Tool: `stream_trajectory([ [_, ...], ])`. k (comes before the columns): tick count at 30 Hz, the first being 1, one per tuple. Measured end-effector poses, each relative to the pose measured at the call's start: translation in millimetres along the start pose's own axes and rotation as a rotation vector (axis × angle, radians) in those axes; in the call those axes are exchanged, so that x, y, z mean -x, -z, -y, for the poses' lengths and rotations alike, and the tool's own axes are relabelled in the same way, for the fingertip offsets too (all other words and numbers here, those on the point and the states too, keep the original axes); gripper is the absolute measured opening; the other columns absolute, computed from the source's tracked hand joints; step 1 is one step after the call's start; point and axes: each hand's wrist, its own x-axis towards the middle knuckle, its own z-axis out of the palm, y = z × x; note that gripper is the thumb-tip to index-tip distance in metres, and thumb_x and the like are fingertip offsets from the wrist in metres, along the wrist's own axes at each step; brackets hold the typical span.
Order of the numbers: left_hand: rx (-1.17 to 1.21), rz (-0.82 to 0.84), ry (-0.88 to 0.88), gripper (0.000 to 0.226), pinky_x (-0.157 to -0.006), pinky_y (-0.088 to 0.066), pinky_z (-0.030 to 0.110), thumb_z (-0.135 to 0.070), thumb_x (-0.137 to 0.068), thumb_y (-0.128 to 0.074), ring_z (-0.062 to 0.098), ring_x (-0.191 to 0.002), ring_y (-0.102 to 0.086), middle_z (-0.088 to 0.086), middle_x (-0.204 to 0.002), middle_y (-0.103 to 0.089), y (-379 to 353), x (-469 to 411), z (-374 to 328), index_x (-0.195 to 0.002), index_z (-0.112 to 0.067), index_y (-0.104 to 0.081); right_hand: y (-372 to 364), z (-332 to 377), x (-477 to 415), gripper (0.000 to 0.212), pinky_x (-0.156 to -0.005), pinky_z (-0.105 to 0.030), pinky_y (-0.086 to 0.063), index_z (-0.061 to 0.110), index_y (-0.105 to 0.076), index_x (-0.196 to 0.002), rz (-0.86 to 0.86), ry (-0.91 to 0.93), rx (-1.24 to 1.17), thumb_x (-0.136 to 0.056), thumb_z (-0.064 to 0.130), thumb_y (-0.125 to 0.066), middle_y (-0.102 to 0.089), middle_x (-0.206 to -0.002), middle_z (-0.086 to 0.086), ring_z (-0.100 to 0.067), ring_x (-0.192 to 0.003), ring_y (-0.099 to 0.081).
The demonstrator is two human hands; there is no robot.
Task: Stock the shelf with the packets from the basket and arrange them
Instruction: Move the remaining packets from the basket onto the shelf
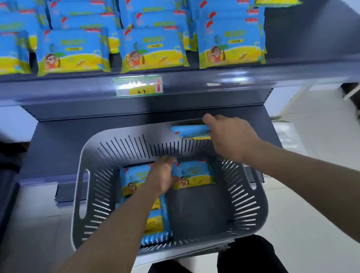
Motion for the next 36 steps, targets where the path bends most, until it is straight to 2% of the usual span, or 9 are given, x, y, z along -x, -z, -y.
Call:
stream_trajectory([
  [9, -0.242, 0.13, -0.013, 0.077, -0.107, -0.027, 0.031, -0.041, -0.082, -0.065, 0.027, -0.131, -0.035, 0.011, -0.145, -0.036, -29.7, -35.2, 0.2, -0.143, -0.008, -0.03, 1.8, -27.3, -5.9, 0.017, -0.058, -0.033, -0.035, 0.013, -0.043, -0.11, -0.149, 0.013, -0.189, -0.094, 0.019, -0.046, -0.058, -0.1, -0.007, -0.037, -0.079, -0.058],
  [12, -0.289, 0.165, 0.056, 0.079, -0.104, -0.031, 0.032, -0.043, -0.072, -0.073, 0.029, -0.125, -0.037, 0.012, -0.136, -0.041, -28.2, -41.9, -4.1, -0.135, -0.007, -0.04, -1.0, -34.3, -11.8, 0.017, -0.062, -0.038, -0.044, 0.012, -0.045, -0.108, -0.186, 0.034, -0.302, -0.094, 0.019, -0.048, -0.059, -0.097, -0.007, -0.036, -0.078, -0.057],
  [16, 0.029, 0.155, 0.101, 0.05, -0.073, -0.044, 0.028, -0.023, -0.069, -0.081, 0.022, -0.094, -0.054, 0.008, -0.102, -0.055, -20.3, -37.4, -10.1, -0.108, -0.002, -0.058, 4.1, -39.0, -14.8, 0.016, -0.065, -0.037, -0.044, 0.01, -0.05, -0.106, -0.234, 0.019, -0.469, -0.091, 0.016, -0.053, -0.06, -0.09, -0.007, -0.031, -0.076, -0.055],
  [20, 0.305, 0.113, 0.146, 0.031, -0.048, -0.034, 0.02, -0.007, -0.067, -0.079, 0.011, -0.059, -0.048, 0.004, -0.072, -0.053, 16.2, -15.7, -34.8, -0.086, -0.009, -0.055, 28.6, -38.1, -13.3, 0.014, -0.064, -0.035, -0.043, 0.01, -0.053, -0.103, -0.284, 0.043, -0.547, -0.09, 0.015, -0.056, -0.052, -0.081, 0.002, -0.026, -0.074, -0.054],
  [25, 0.245, 0.051, 0.059, 0.034, -0.059, -0.04, 0.028, -0.019, -0.065, -0.08, 0.018, -0.068, -0.055, 0.009, -0.079, -0.061, 93.1, 17.8, -76.7, -0.091, -0.005, -0.063, 82.2, -43.7, -9.0, 0.02, -0.07, -0.036, -0.048, 0.011, -0.059, -0.107, -0.393, 0.077, -0.608, -0.087, 0.012, -0.059, -0.066, -0.096, -0.007, -0.03, -0.081, -0.06],
  [27, 0.226, 0.02, 0.034, 0.034, -0.055, -0.04, 0.024, -0.022, -0.064, -0.081, 0.013, -0.062, -0.054, 0.002, -0.076, -0.06, 126.6, 29.6, -98.0, -0.091, -0.01, -0.064, 108.8, -50.7, -10.2, 0.025, -0.077, -0.036, -0.049, 0.012, -0.06, -0.112, -0.43, 0.055, -0.618, -0.087, 0.014, -0.06, -0.067, -0.103, -0.01, -0.03, -0.086, -0.062],
  [29, 0.189, -0.007, -0.01, 0.031, -0.048, -0.035, 0.018, -0.024, -0.064, -0.081, 0.006, -0.054, -0.047, -0.006, -0.07, -0.055, 159.0, 36.7, -121.3, -0.087, -0.015, -0.063, 136.2, -61.0, -11.6, 0.026, -0.082, -0.038, -0.049, 0.012, -0.06, -0.114, -0.473, 0.029, -0.613, -0.088, 0.014, -0.059, -0.067, -0.103, -0.011, -0.03, -0.088, -0.062],
  [33, 0.132, -0.03, -0.2, 0.028, -0.05, -0.035, 0.015, -0.025, -0.067, -0.081, 0.008, -0.061, -0.049, -0.005, -0.075, -0.058, 214.4, 39.7, -176.8, -0.081, -0.019, -0.059, 184.1, -100.9, -17.4, 0.027, -0.077, -0.036, -0.047, 0.012, -0.06, -0.114, -0.569, -0.067, -0.595, -0.088, 0.014, -0.058, -0.066, -0.095, -0.01, -0.025, -0.074, -0.056],
  [36, 0.196, -0.107, -0.256, 0.026, -0.056, -0.041, 0.023, -0.023, -0.067, -0.082, 0.011, -0.068, -0.052, 0.0, -0.077, -0.06, 240.4, 32.7, -218.7, -0.08, -0.019, -0.059, 202.2, -147.3, -28.0, 0.023, -0.075, -0.038, -0.049, 0.014, -0.06, -0.11, -0.581, -0.172, -0.566, -0.087, 0.015, -0.057, -0.066, -0.091, -0.013, -0.025, -0.073, -0.054],
])
